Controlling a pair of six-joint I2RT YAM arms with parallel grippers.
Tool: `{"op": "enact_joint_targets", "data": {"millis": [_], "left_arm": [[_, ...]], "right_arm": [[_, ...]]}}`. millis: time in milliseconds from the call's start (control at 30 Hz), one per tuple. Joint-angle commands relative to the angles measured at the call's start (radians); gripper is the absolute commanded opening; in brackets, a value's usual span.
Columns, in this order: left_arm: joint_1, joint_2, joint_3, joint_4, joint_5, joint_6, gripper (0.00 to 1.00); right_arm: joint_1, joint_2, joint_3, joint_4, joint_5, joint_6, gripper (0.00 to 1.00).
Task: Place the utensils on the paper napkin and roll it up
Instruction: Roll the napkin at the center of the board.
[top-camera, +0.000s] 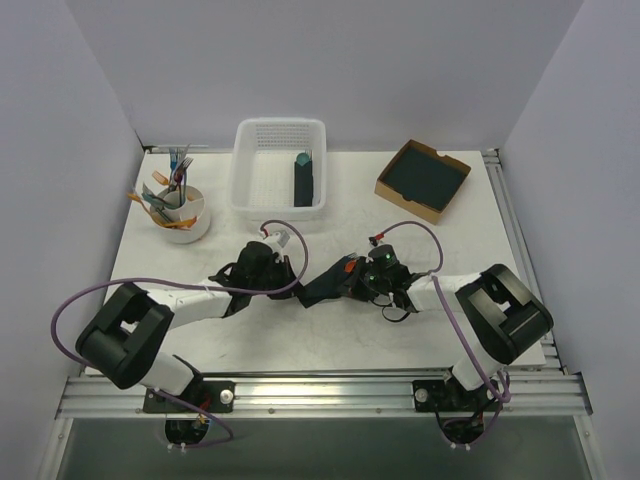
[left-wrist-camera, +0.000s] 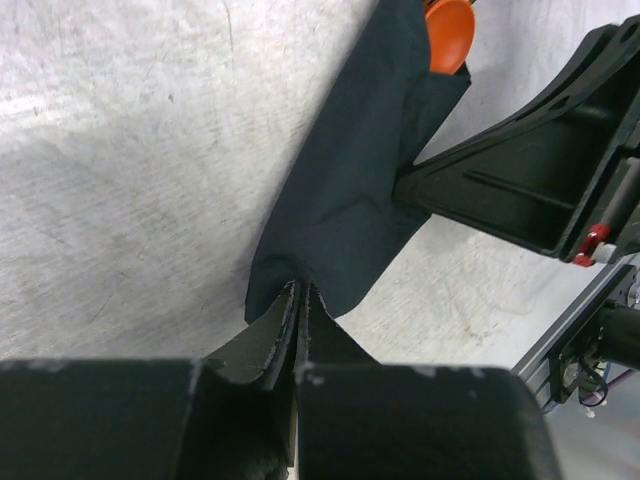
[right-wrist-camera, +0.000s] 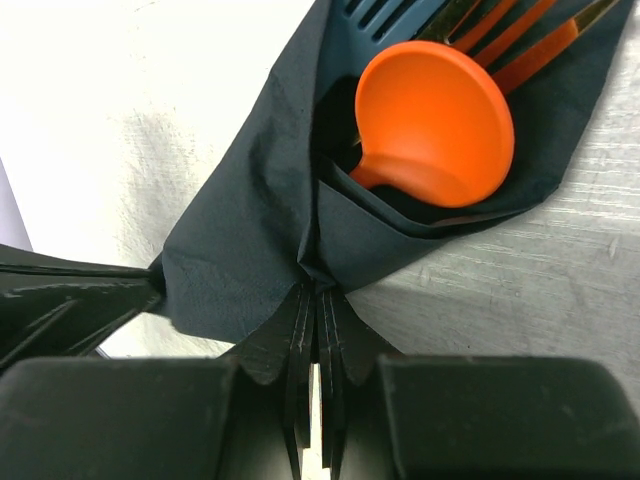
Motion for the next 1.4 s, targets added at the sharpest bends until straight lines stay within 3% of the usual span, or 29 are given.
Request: {"op": "enact_joint_targets", "data": {"millis": [0, 500, 833, 867, 1000, 1100, 1233, 1367], "left_arm": [[-0.001, 0.012, -0.034, 0.075, 0.022, 0.018, 0.02], [-0.013, 0.043, -0.099, 0.078, -0.079, 0.035, 0.02], [-0.01, -0.198, -0.007, -0.183, -0.118, 0.067, 0.04], [-0.01, -0.203, 0.004, -0.191, -0.116, 0.072, 0.06], [-0.01, -0.157, 0.068, -0.198, -0.109, 0.127, 0.32], [-0.01, -0.108, 0.11, -0.186, -0.101, 0.158, 0.38], [-0.01, -0.016, 0.159, -0.185, -0.101, 0.198, 0.64], [-0.01, 0.048, 0.174, -0.166, -0.063, 0.219, 0.69]], "right_arm": [[-0.008, 0.026, 0.001, -0.093, 0.049, -0.03, 0.0], [-0.008, 0.032, 0.004, -0.099, 0.057, -0.027, 0.0], [-0.008, 0.037, 0.017, -0.114, 0.066, -0.035, 0.0], [-0.008, 0.036, 0.017, -0.116, 0.066, -0.036, 0.0], [-0.008, 0.029, 0.017, -0.12, 0.066, -0.039, 0.0], [-0.008, 0.029, 0.021, -0.122, 0.066, -0.041, 0.0], [-0.008, 0.028, 0.023, -0.122, 0.063, -0.041, 0.0], [-0.008, 0.025, 0.026, -0.128, 0.061, -0.046, 0.0]]}}
